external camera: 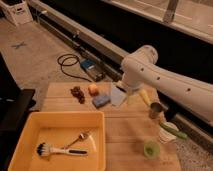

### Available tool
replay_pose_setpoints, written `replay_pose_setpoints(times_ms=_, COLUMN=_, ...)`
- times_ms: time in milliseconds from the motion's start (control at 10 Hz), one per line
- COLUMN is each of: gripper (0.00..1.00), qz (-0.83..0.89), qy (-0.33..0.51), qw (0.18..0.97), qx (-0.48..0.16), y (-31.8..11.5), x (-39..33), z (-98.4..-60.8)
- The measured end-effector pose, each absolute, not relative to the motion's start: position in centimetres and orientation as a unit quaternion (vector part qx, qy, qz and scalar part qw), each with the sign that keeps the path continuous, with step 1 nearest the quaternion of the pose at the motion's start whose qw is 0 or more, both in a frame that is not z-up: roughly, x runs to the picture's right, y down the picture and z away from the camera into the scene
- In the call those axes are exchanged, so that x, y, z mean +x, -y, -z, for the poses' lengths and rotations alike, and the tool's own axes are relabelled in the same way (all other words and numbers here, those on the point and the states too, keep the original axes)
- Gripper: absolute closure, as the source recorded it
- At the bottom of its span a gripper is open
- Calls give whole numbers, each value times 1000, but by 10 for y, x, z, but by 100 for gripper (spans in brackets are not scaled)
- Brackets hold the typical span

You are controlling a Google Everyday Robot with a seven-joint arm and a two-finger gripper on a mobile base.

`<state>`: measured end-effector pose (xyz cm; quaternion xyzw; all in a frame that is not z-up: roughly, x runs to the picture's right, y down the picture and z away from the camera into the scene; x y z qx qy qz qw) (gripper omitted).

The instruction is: Place grapes in table surface

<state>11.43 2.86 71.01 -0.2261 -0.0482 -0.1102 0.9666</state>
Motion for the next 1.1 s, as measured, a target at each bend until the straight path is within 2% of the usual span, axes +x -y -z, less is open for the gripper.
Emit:
replay_pose_setpoints(times_ms=800, gripper=35, qz=97, qy=32, qw=966, qx=-236, y=-25, x=141, z=-718)
replay_pose_setpoints(times_ms=1100, gripper=35, qz=120, qy=49, qw=965, qx=-227, y=-13, x=124, z=-727)
